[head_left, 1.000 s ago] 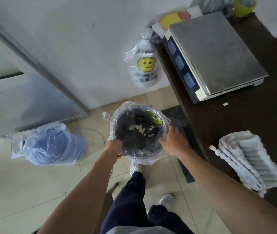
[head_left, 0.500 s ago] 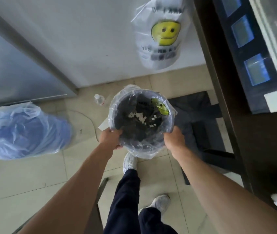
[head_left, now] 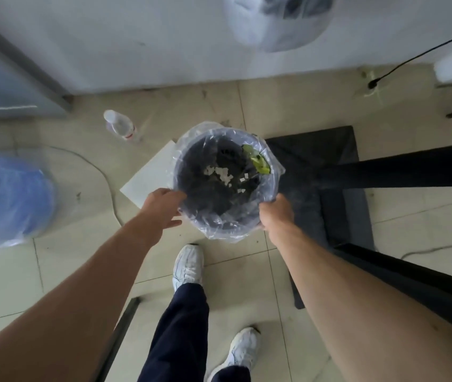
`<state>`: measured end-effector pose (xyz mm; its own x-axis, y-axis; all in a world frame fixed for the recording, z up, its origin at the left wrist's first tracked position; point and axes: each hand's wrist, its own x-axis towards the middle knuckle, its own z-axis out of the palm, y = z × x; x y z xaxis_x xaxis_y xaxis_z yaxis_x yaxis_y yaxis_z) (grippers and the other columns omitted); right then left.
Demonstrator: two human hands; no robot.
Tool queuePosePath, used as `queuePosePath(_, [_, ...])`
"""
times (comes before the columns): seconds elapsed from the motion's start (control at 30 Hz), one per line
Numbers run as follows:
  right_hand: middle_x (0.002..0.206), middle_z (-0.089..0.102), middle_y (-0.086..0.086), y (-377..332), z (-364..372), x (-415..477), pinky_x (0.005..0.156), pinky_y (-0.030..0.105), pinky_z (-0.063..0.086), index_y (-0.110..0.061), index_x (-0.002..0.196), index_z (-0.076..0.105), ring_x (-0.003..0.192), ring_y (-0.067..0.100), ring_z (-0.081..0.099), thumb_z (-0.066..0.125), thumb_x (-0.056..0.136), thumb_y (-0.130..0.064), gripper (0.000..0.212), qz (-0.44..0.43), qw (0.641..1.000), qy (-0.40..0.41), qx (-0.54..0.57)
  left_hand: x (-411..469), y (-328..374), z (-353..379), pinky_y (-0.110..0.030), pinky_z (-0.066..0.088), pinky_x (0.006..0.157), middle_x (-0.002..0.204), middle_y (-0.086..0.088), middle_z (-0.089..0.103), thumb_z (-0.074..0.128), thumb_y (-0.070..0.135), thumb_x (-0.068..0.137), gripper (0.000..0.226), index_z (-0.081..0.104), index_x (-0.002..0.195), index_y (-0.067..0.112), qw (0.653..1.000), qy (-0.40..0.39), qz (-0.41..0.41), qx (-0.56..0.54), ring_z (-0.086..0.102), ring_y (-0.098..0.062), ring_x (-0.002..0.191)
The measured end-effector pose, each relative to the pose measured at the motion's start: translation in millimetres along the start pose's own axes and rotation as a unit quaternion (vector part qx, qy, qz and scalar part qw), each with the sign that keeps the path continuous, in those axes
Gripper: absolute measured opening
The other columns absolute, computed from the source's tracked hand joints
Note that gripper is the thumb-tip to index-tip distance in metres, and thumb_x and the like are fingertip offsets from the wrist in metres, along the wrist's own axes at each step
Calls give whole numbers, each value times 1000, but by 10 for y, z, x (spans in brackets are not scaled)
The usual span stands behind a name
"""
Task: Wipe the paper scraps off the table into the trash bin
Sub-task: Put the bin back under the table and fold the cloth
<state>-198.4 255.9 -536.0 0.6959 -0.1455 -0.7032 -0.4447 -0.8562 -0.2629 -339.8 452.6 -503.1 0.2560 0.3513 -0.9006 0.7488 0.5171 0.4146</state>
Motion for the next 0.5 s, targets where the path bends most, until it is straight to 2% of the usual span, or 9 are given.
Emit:
queuePosePath(0.17, [104,67,5,125,292,419,78,45,60,-21,117,58,87,29,70,57,88,-25,30,9,1000,-13,1,471,-173,52,-40,59,86,109,-13,71,62,13,91,15,68,104,11,1000,-8,-20,3,69,-30,102])
queuePosePath(0.33, [100,65,3,222,531,665,77,45,60,-20,116,57,83,26,70,59,94,-26,24,10,999,-22,21,742,-224,71,-39,58,86,112,-9,71,61,15,92,16,68,105,19,999,-15,-31,17,68,-26,103])
queuePosePath(0.5, [99,62,1,311,640,731,77,43,61,-19,125,54,85,24,69,57,97,-23,28,38,996,-38,71,807,-198,67,-38,57,85,111,-9,71,60,14,93,13,69,101,19,999,-29,-36,24,66,-24,95])
